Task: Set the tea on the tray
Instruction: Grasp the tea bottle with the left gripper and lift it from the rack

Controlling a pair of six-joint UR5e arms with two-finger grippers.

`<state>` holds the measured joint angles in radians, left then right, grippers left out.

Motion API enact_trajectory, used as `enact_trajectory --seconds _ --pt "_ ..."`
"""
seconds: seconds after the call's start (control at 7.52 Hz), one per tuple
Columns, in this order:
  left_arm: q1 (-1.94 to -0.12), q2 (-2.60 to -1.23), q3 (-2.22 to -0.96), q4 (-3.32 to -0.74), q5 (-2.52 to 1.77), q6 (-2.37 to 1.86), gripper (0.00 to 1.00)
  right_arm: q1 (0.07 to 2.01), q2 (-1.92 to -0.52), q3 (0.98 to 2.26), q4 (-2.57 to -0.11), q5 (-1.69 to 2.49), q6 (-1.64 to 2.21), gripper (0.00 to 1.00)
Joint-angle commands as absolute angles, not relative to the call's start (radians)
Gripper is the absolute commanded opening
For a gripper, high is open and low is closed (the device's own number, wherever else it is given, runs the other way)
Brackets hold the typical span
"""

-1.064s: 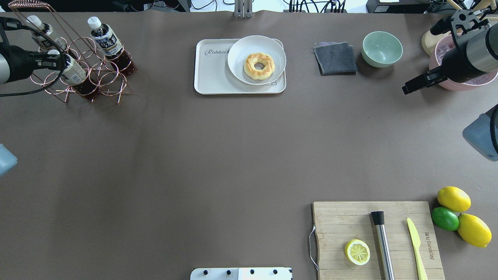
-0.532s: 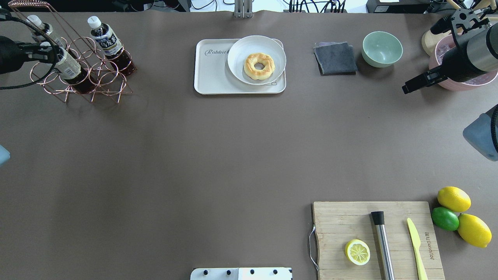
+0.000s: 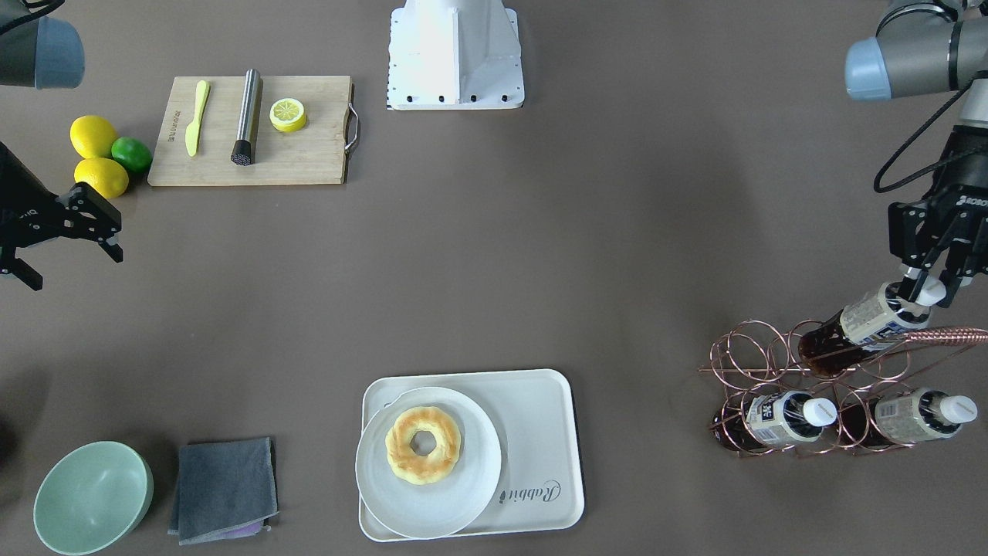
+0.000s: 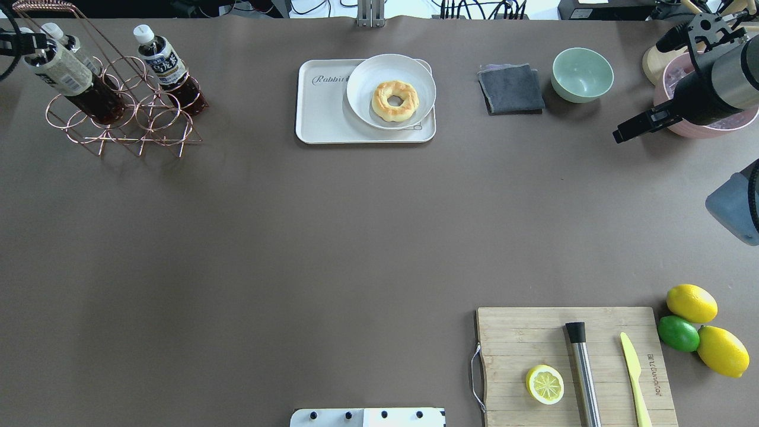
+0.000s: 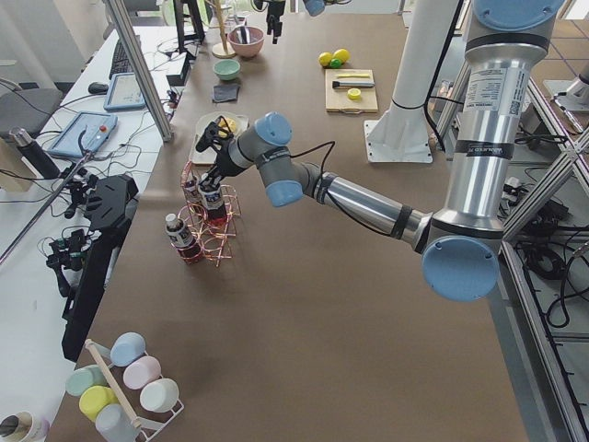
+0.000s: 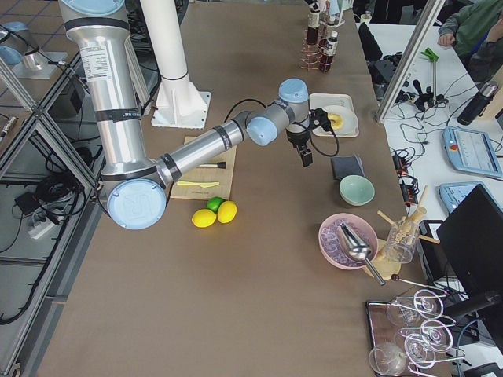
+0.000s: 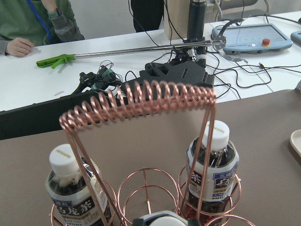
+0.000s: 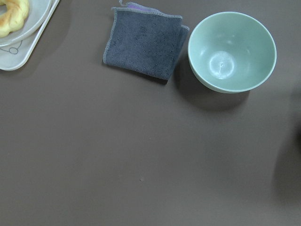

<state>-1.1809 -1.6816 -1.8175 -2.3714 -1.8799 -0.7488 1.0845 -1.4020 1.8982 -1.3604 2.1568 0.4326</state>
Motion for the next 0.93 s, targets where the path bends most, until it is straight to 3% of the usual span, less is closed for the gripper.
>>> enact_trajectory --seconds 0.0,0.4,0.8 --pt "-1.282 -1.693 -1.96 -2.197 -2.037 -0.719 0.0 1.085 -1.402 1.899 -1.361 2.157 0.433 1.0" --pt "-1.264 -1.73 -2.123 -1.971 -2.051 -0.73 0.0 1.085 -1.402 1.905 -1.359 2.158 0.433 1.0" --pt "-0.968 -1.88 -2.164 -1.831 -1.81 -0.857 0.0 1.081 -1.339 1.913 -1.361 2.163 0.434 1.0"
